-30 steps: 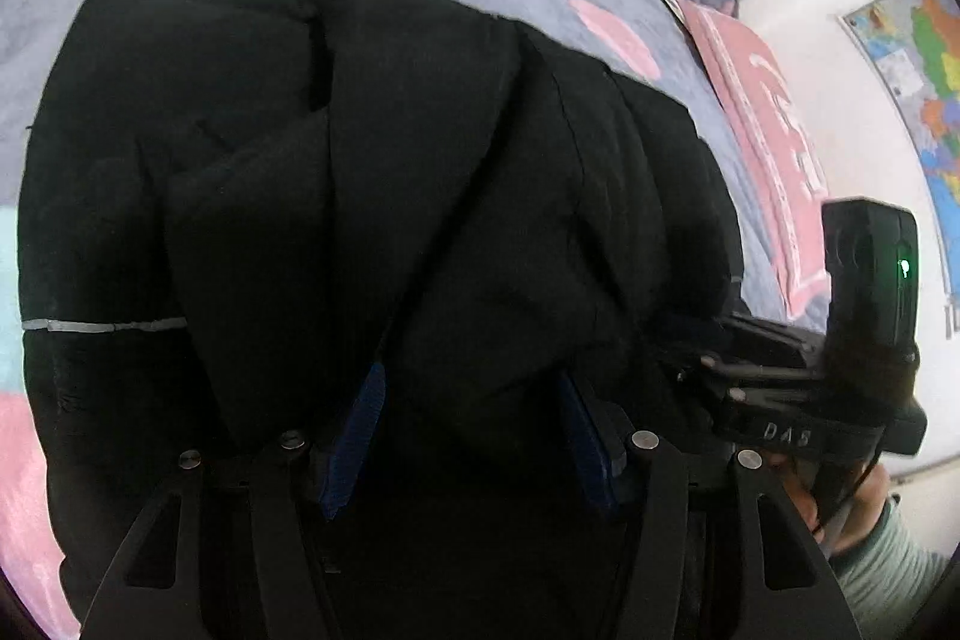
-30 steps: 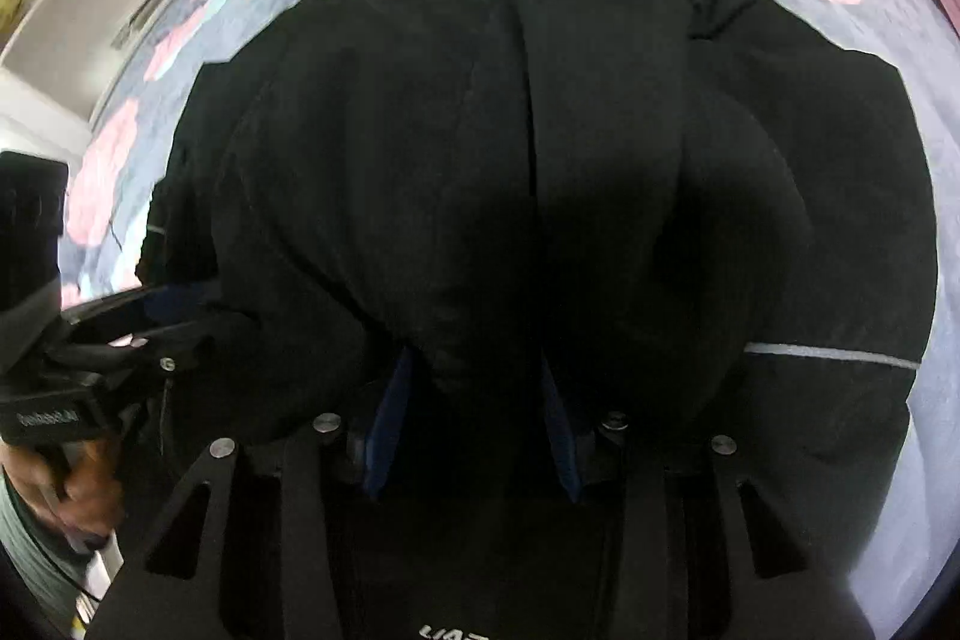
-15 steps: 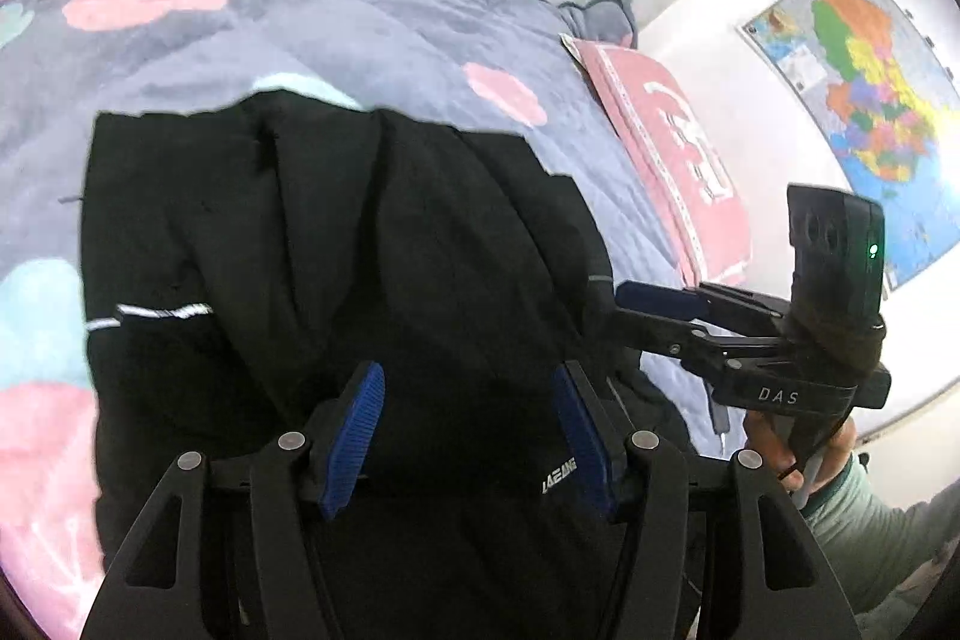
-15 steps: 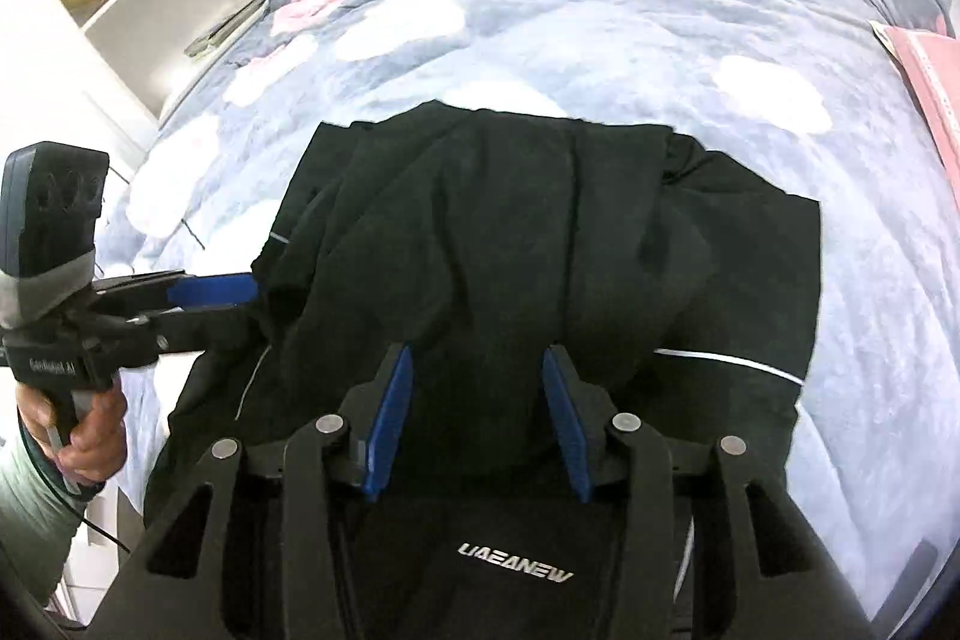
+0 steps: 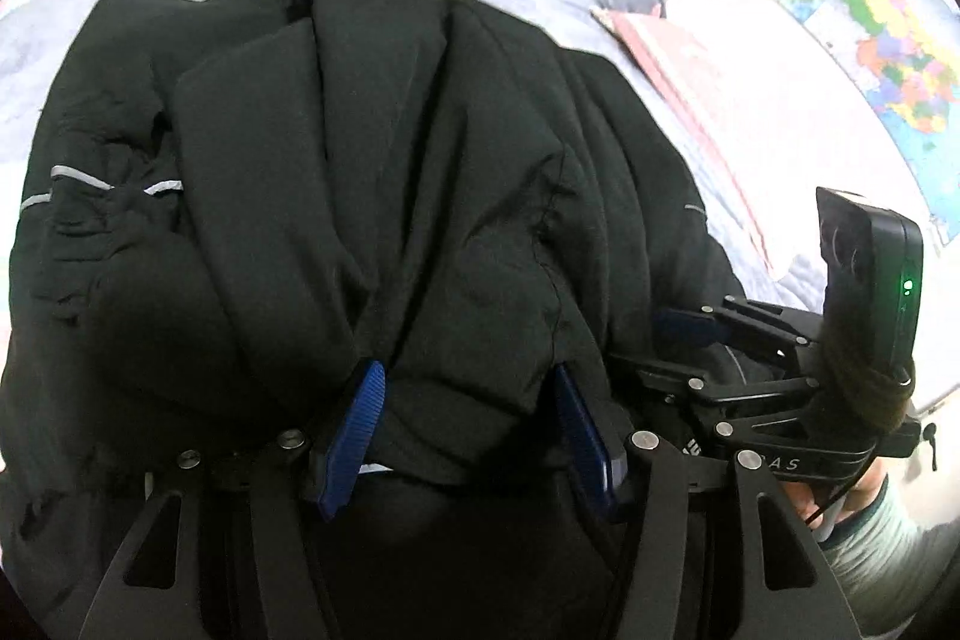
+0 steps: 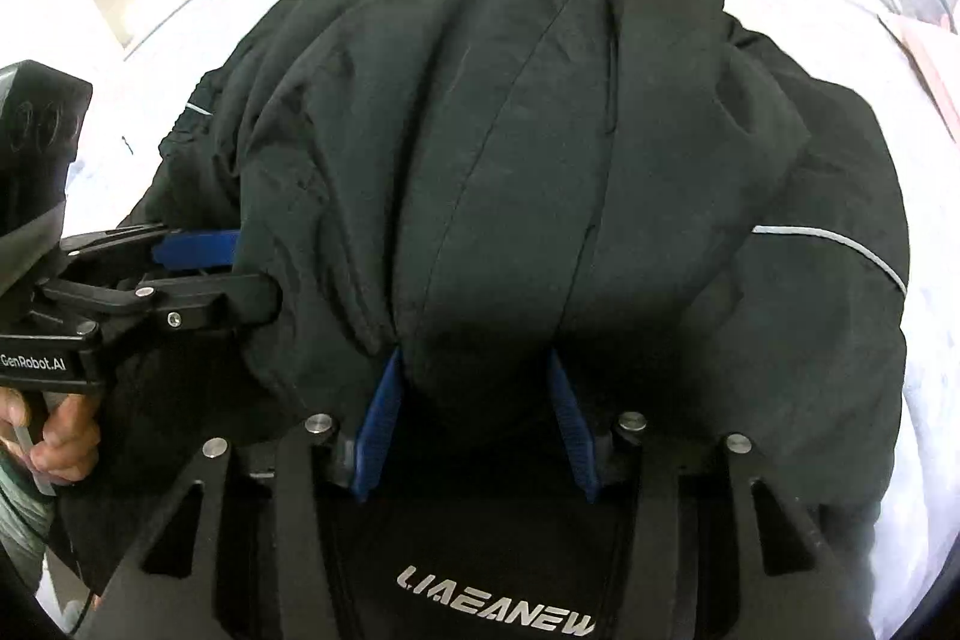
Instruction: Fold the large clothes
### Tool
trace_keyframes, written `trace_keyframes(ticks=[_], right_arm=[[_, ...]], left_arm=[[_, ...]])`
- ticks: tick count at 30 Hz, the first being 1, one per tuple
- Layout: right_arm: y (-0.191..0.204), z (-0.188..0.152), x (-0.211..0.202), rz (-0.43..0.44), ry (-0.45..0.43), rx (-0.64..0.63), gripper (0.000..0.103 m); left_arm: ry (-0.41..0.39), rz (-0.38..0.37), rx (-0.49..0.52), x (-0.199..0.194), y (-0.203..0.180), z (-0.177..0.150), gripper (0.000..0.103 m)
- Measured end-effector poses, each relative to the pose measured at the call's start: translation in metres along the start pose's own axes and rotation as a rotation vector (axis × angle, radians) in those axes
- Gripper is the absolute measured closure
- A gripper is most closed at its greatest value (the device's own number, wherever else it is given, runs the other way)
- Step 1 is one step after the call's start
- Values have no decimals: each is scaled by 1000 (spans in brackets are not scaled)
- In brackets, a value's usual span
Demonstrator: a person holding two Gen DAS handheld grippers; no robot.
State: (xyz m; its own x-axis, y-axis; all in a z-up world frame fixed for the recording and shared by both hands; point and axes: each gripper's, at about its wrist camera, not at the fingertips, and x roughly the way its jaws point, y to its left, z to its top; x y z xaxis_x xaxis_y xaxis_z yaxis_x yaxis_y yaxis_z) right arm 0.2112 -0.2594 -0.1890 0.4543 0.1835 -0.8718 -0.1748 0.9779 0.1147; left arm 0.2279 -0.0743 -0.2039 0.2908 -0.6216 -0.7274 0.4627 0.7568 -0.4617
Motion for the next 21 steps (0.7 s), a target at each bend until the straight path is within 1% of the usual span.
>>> trace_keyframes(ticks=[3,6,7,9,12,14,16,18,20,21], right_arm=[[-1,-7,-7,21,-11,25,51],[-8,-18,-23,76,-43,80,50],[-12,-21,-29,82,-54,94,50],[-16,-31,-46,71,-87,116,50],[-16,-50,-78,32,-132,123,50],[-17,-60,-98,34,-157,130,49],[-17,-72,-120,25,-182,136,49],[-15,-85,-143,6,-216,140,49],[-17,-96,-168,-6,-241,143,49],[-14,-100,-175,-17,-249,143,48]], left_arm=[[-45,-5,24,-14,-3,-10,43],[-81,-5,31,-27,-4,-15,43],[-92,-2,33,-33,-5,-16,43],[-121,23,43,-52,-9,-25,43],[-155,41,42,-88,-16,-50,43],[-180,58,48,-110,-22,-64,43],[-205,111,74,-132,-26,-81,43],[-202,199,101,-148,-30,-95,43],[-198,266,113,-162,-30,-104,43],[-199,277,106,-167,-32,-106,43]])
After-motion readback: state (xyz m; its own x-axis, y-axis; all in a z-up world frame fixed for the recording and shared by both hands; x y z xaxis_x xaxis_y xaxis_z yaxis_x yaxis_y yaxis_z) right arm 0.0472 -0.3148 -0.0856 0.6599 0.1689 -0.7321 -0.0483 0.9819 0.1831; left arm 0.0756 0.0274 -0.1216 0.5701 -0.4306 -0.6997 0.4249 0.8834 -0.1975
